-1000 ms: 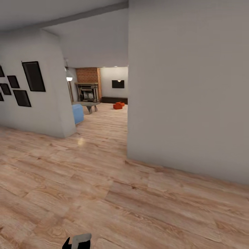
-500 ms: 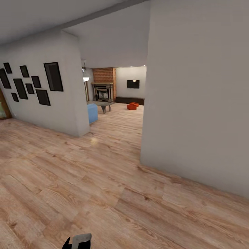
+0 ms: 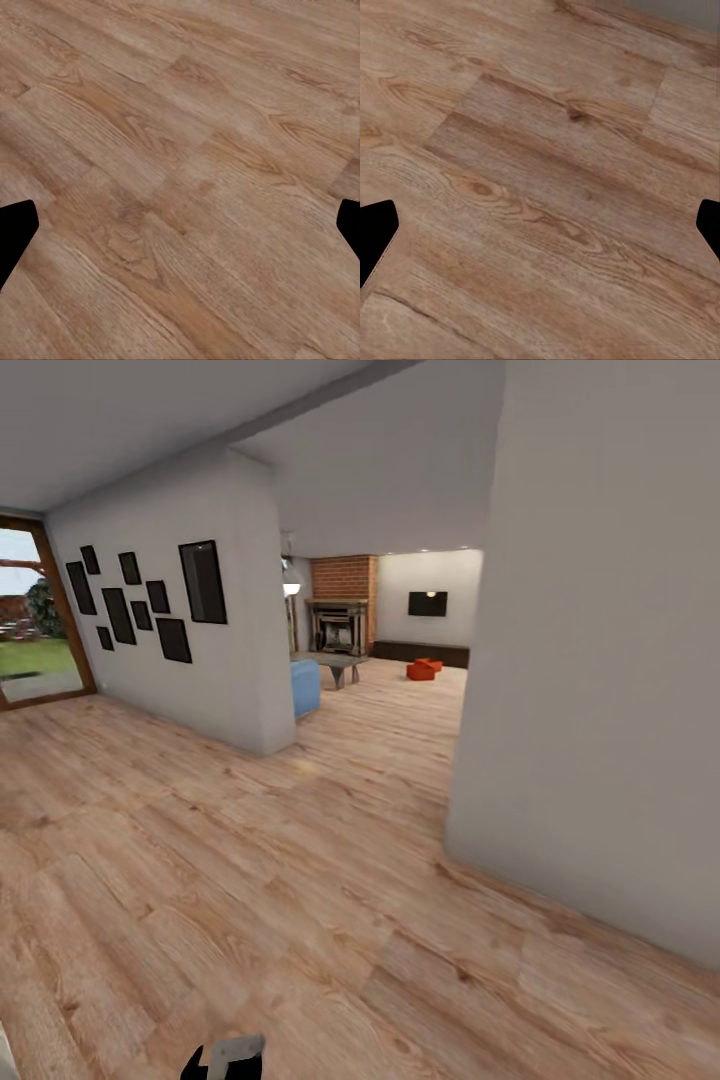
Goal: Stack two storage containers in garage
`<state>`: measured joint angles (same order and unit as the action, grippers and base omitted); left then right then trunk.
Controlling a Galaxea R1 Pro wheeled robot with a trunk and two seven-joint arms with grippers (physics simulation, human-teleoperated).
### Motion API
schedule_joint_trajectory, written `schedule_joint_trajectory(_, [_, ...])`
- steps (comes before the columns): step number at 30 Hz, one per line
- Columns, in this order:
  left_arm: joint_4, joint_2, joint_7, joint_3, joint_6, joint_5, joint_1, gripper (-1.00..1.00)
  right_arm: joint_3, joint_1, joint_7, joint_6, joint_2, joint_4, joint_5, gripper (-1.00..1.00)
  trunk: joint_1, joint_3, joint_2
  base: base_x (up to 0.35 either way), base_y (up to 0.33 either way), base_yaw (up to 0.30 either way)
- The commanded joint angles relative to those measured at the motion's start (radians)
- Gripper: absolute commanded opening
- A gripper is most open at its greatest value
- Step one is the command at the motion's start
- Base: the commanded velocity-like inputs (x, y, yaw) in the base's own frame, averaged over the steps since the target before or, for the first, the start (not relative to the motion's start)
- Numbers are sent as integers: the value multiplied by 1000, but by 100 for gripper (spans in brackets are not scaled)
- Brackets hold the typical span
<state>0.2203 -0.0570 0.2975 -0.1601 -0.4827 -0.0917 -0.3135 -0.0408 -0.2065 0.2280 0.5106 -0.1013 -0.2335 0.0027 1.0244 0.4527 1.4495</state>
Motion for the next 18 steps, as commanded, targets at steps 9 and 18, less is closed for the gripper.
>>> schedule_joint_trajectory(9, [-1, 0, 5, -9, -4, -10, -1, 100, -4, -1, 7, 2, 0, 0, 0, 100, 1, 1, 0, 341, 0, 29])
schedule_joint_trajectory(18, [-1, 0, 5, -9, -4, -10, -1, 100, -5, -1, 7, 2, 0, 0, 0, 100, 1, 1, 0, 341, 0, 1])
